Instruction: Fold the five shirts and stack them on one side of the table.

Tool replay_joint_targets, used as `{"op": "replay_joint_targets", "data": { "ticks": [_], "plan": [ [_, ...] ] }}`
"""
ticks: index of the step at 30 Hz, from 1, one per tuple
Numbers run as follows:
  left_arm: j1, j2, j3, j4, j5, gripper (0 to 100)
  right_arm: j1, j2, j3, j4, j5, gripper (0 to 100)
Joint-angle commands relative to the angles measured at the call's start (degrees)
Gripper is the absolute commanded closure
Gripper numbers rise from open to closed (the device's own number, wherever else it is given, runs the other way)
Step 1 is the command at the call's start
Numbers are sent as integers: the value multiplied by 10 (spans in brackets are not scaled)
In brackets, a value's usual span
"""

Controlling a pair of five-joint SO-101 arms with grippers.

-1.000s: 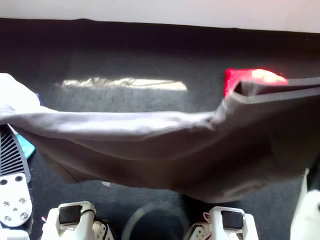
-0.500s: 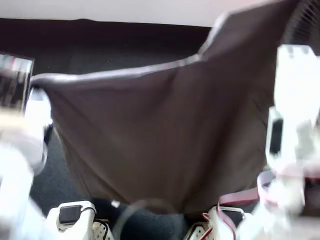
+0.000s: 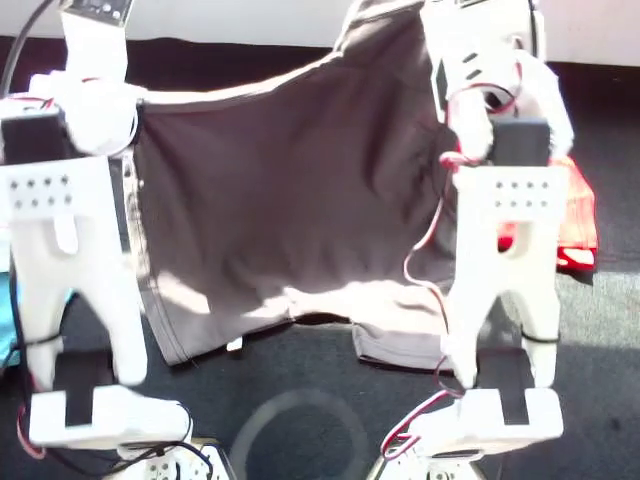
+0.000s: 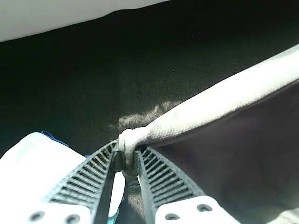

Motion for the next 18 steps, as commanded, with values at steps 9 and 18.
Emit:
{"op": "replay_joint_targets", "data": {
  "ticks": [9, 18],
  "plan": [
    [1, 146, -69, 7, 1, 992, -7, 100, -7, 64, 1, 992],
    [24, 247, -69, 128, 0, 992, 8, 167, -8, 211, 0, 992]
  ]
}}
